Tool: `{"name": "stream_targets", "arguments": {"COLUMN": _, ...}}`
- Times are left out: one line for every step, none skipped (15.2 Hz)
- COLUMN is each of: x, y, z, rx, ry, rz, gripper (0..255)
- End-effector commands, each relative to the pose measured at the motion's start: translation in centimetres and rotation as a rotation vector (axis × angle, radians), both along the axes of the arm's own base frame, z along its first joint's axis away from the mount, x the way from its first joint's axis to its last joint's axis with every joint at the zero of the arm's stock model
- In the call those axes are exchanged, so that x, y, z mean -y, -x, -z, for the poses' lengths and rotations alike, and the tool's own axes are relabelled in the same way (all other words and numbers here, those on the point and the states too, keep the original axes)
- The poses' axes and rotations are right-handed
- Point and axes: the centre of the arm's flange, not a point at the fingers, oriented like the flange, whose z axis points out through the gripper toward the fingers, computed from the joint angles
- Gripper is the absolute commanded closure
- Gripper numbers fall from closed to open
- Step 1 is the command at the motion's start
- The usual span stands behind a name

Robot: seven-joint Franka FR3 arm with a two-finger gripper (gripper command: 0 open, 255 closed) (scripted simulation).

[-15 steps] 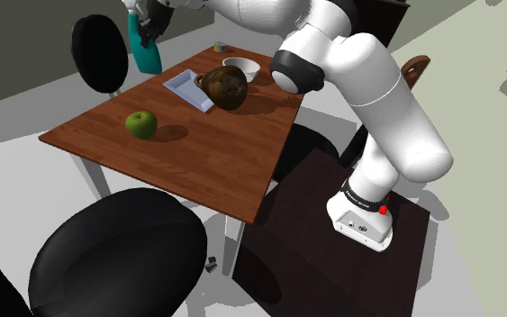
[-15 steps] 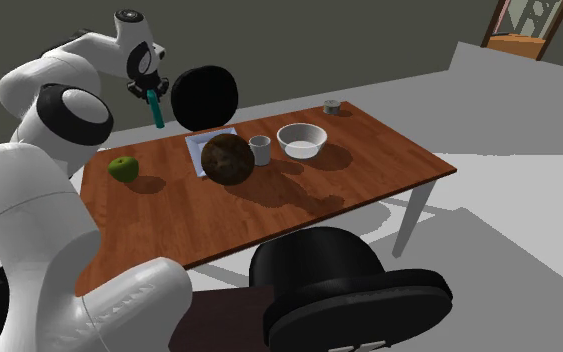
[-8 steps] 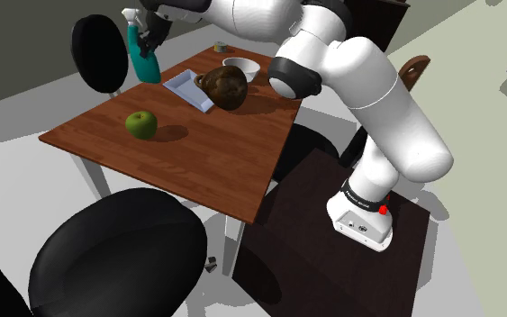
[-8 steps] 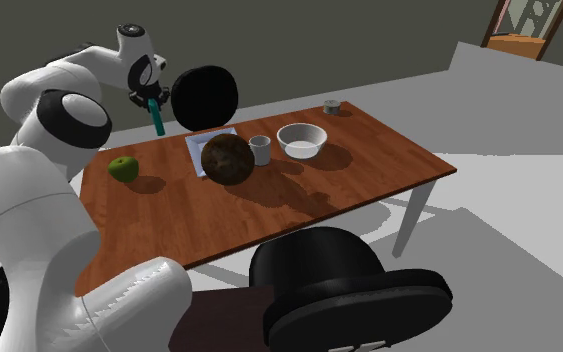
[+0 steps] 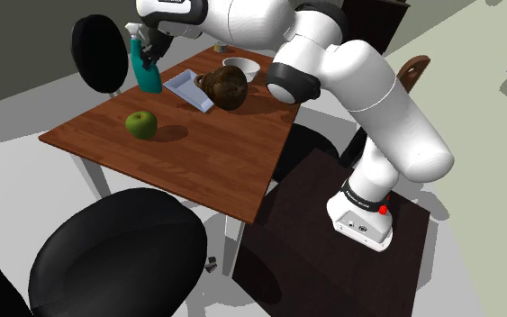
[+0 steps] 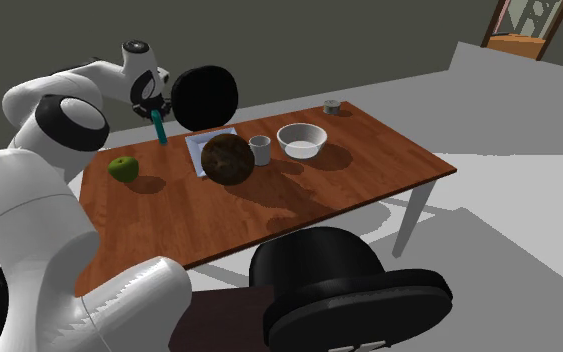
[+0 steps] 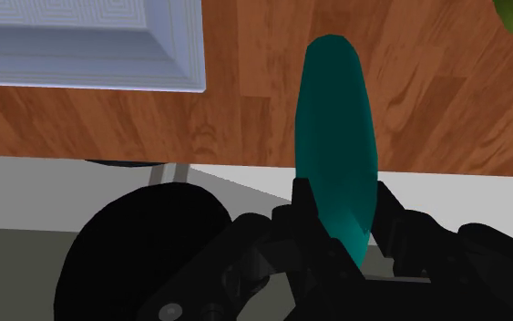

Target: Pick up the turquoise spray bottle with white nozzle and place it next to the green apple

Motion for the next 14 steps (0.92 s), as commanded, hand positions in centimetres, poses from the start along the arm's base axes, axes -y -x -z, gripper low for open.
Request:
{"name": "stream_targets", "arguments": {"x": 0.0, "y": -0.1, "z": 1.1, "rx": 0.001, "ry": 0.0, "rz": 0.0, "gripper": 255}}
{"name": "stream_targets", "arguments": {"x": 0.0, "y": -0.1, "z": 1.6, "rx": 0.001, "ry": 0.0, "rz": 0.0, "gripper": 255}}
{"name": "stream_targets", "arguments": {"x": 0.0, "y": -0.1, "z": 2.1, "rx": 0.001, "ry": 0.0, "rz": 0.0, "gripper": 255}}
{"name": "stream_targets", "arguments": {"x": 0.0, "y": -0.1, "z": 2.6, "rx": 0.001, "ry": 0.0, "rz": 0.0, "gripper": 255}}
{"name": "stream_targets", "arguments": {"x": 0.0, "y": -0.1, "z": 3.2, "rx": 0.001, "ry": 0.0, "rz": 0.0, "gripper": 255}}
{"name": "stream_targets", "arguments": {"x": 0.0, "y": -0.1, "z": 3.7, "rx": 0.001, "ry": 0.0, "rz": 0.0, "gripper": 255}}
{"name": "stream_targets", "arguments": {"x": 0.0, "y": -0.1, "z": 4.2, "rx": 0.001, "ry": 0.0, "rz": 0.0, "gripper": 255}}
{"name": "stream_targets", "arguments": {"x": 0.0, "y": -0.1, "z": 4.7, "rx": 0.001, "ry": 0.0, "rz": 0.0, "gripper": 255}}
{"name": "stream_targets", "arguments": {"x": 0.0, "y": -0.1, "z": 5.3, "rx": 0.001, "ry": 0.0, "rz": 0.0, "gripper": 255}}
{"name": "stream_targets", "arguments": {"x": 0.0, "y": -0.1, "z": 5.8, "rx": 0.001, "ry": 0.0, "rz": 0.0, "gripper": 255}}
{"name": "stream_targets", "arguments": {"x": 0.0, "y": -0.1, "z": 6.3, "rx": 0.001, "ry": 0.0, "rz": 0.0, "gripper": 255}}
{"name": "stream_targets", "arguments": {"x": 0.0, "y": -0.1, "z": 6.9, "rx": 0.001, "ry": 0.0, "rz": 0.0, "gripper": 255}}
{"name": "stream_targets", "arguments": {"x": 0.0, "y": -0.1, "z": 7.7, "rx": 0.001, "ry": 0.0, "rz": 0.0, "gripper": 255}}
{"name": "stream_targets", "arguments": {"x": 0.0, "y": -0.1, "z": 7.7, "rx": 0.001, "ry": 0.0, "rz": 0.0, "gripper": 255}}
